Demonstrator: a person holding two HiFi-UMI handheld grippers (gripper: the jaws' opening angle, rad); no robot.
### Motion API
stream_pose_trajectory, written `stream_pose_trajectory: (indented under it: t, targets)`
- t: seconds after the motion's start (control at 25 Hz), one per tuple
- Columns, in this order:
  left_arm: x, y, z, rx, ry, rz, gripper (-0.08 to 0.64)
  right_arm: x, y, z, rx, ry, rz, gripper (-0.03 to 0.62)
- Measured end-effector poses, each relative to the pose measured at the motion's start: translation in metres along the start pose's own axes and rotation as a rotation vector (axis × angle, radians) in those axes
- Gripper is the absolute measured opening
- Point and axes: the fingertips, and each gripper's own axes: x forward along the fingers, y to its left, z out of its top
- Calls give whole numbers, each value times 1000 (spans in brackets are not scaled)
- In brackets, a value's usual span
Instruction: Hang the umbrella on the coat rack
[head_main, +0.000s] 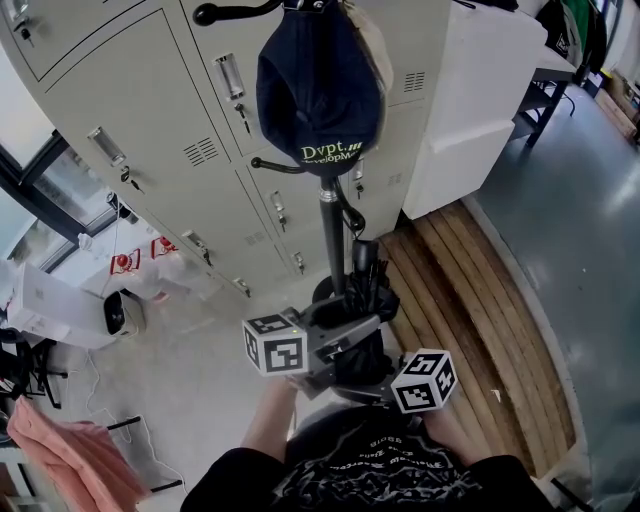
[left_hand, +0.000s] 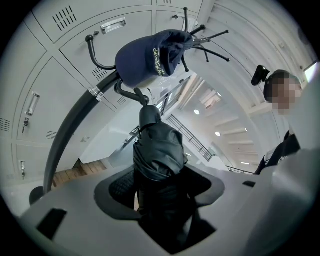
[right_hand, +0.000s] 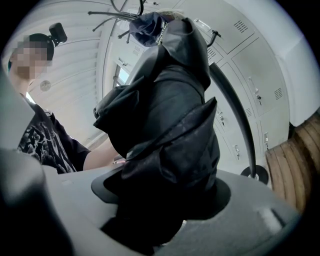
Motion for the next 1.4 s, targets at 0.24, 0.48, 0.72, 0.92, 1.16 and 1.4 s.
stream_pose_trajectory:
  t: [0.24,0.48,0.72,0.92,1.16,1.4]
  targets:
    - [-3,5,-1,-11,-8,6,275,3,-2,-2,7,11,0,319]
    - [-2,13,-3,-33,-11,8,275,5,-7,-2,25,17,-8,319]
    - [3,21,1,-45,-19,13,274,4,-14,2,34,24,-6,319]
    - [9,31,8,-64,-38,16,274,3,-23,10,45,27,-10,319]
    - [12,40,15,-76,-53,20,275,2,-32,17,43,51,-11,319]
    - [14,51,21,-86,-80,30,273,3,-41,23,39,70,-2,319]
